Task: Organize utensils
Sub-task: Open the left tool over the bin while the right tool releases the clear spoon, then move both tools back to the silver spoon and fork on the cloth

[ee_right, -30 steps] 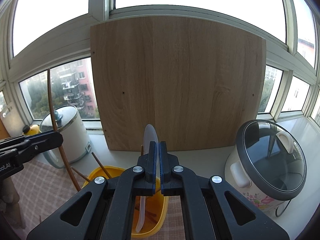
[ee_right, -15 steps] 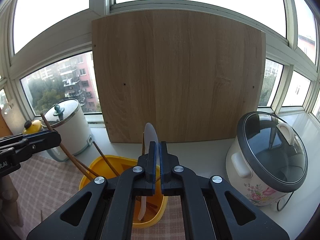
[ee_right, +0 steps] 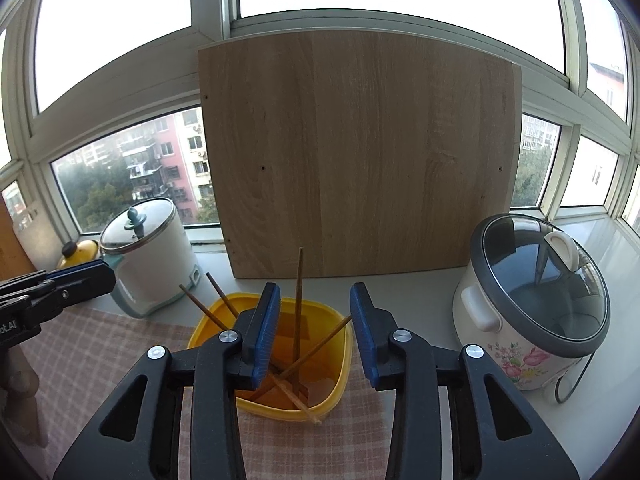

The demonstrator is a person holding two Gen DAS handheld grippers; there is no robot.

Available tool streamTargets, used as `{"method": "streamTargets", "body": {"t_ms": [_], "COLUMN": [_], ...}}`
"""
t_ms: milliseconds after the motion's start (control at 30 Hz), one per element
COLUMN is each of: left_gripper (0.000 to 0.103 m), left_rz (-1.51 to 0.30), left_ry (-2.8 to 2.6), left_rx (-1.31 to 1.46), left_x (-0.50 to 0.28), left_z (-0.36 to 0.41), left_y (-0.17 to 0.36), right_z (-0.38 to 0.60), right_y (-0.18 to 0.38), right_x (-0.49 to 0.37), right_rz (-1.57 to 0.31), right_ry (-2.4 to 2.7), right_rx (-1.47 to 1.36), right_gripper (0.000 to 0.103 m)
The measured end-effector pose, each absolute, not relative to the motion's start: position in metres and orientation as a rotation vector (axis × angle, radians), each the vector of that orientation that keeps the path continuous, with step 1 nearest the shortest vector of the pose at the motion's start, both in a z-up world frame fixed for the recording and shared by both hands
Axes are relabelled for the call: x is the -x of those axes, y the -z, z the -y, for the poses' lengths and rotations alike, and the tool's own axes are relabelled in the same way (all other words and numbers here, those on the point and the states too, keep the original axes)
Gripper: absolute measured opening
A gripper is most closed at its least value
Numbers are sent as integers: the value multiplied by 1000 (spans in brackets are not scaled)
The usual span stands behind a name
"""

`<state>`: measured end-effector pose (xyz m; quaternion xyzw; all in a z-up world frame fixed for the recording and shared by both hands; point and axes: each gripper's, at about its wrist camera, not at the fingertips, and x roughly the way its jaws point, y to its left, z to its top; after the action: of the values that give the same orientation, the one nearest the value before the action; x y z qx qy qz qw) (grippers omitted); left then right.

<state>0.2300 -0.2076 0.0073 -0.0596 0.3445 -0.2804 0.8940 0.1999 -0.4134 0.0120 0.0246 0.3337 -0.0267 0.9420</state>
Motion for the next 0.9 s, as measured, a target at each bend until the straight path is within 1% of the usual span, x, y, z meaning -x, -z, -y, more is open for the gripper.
{"method": "streamTargets", "body": {"t_ms": [67,200,267,300,333,367,500,533,733,900], "left_gripper": [13,13,14,21,31,34,35,35,35,35], "left_rz": [-709,-694,-682,-673,-667,-663,-670,-677,-724,-797], "left_ry": [577,560,542,531,521,509,464,454,412,385], "left_rx": [112,88,70,64,61,59,53,52,45,62], "left_x": [-223,-208,-200,-196,-192,-188,-173,-168,-145,-129], "left_z": [201,183,172,165,157,149,118,110,68,41], "left_y": [-10,-16,-19,-20,-21,-22,-19,-17,2,37], "right_z": [411,407,405,403,402,400,389,386,367,352], "right_y": [-14,-19,-22,-22,-23,-23,-22,-21,-14,1], "right_x": [-193,-178,-171,-168,-165,-161,-150,-147,-134,-128], "right_rz": [-677,-657,-652,-649,-645,-643,-646,-647,-678,-715], "right_ry": [52,52,40,34,24,15,-33,-45,-114,-179], "right_rx": [-57,-63,-68,-70,-72,-73,-68,-65,-39,-25], "right_gripper": [43,51,59,61,64,67,77,78,78,78]}}
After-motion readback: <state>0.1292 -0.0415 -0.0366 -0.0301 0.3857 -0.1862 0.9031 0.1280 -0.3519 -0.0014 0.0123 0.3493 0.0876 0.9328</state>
